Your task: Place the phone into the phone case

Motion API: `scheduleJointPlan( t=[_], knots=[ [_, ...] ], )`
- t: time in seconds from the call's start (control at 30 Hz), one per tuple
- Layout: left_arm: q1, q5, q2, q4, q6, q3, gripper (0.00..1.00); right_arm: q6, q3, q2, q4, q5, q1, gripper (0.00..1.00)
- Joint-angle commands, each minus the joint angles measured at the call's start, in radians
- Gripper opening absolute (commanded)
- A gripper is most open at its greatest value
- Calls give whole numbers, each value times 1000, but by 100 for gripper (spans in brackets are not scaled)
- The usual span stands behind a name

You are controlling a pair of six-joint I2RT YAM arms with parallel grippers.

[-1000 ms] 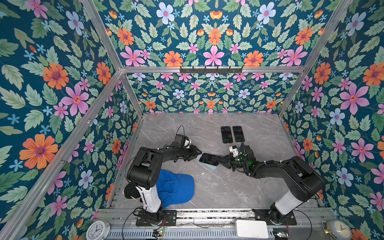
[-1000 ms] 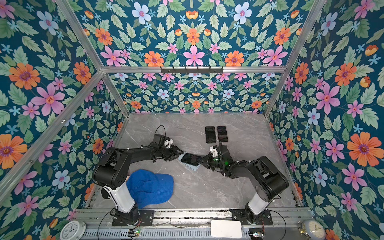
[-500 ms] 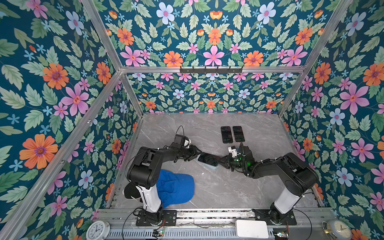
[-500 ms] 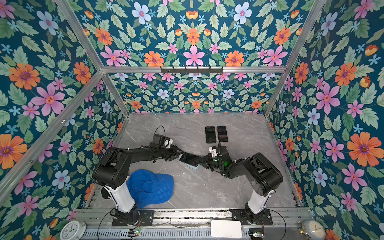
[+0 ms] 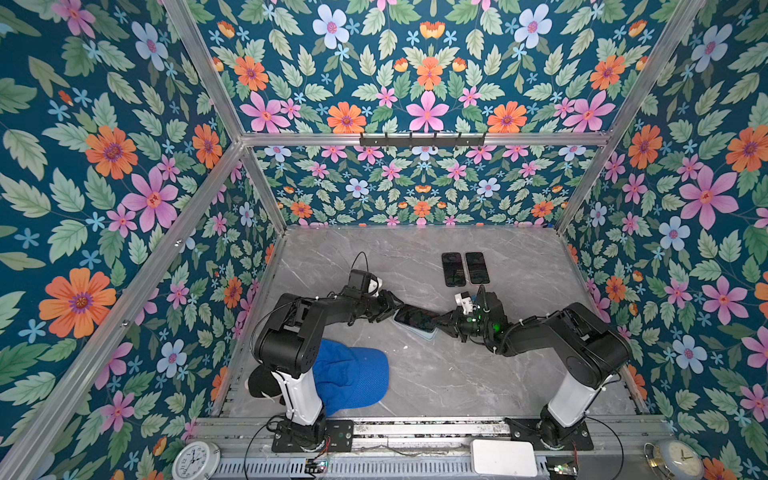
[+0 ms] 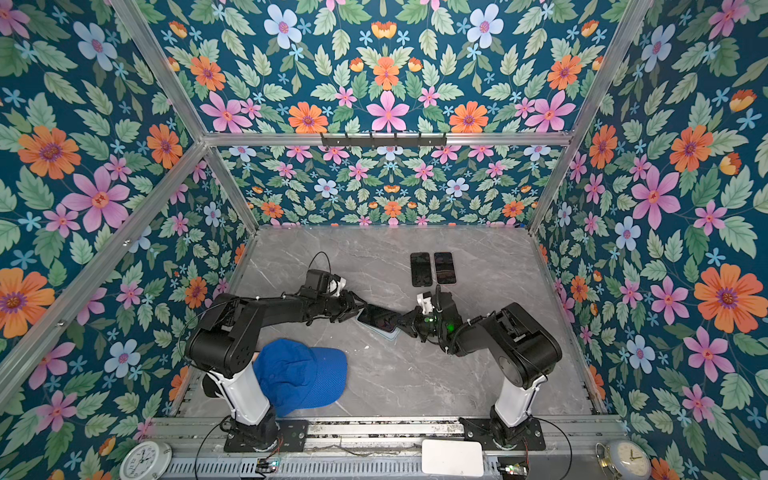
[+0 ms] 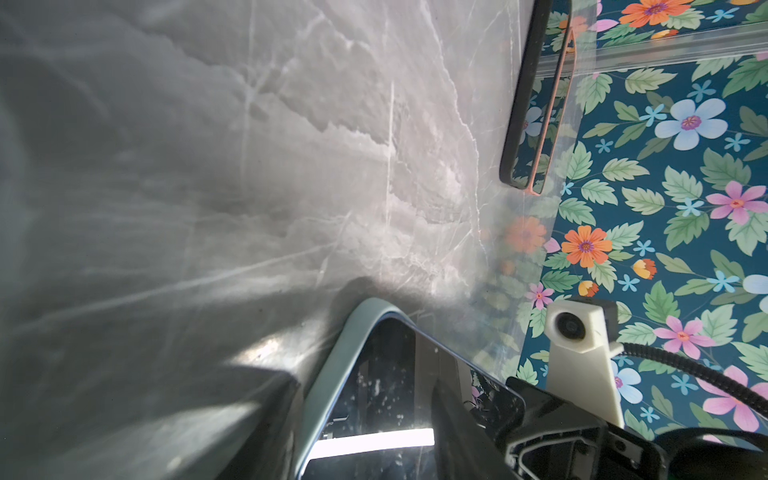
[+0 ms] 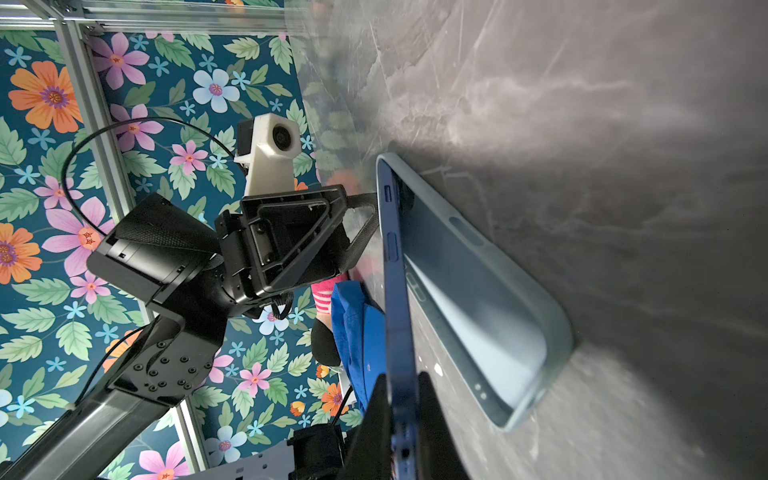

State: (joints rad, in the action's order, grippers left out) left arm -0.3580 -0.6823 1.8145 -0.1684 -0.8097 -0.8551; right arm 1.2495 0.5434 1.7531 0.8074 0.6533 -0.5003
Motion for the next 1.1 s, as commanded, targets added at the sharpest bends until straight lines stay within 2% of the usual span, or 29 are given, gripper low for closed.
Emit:
scheduleJointPlan(
  t=[0.0,0.4,1.07],
  knots=[
    [-1,-3,-1,5,-9,8,53,16,4,8,-24,-4,-1,0],
    [-2,-6,-10,-6,-15,17,53,-6,26,9,-72,0,-10,5],
    [-1,-5,-24,-22,-20,36,53,-67,63,-24,-290,7,-10,30]
  ],
)
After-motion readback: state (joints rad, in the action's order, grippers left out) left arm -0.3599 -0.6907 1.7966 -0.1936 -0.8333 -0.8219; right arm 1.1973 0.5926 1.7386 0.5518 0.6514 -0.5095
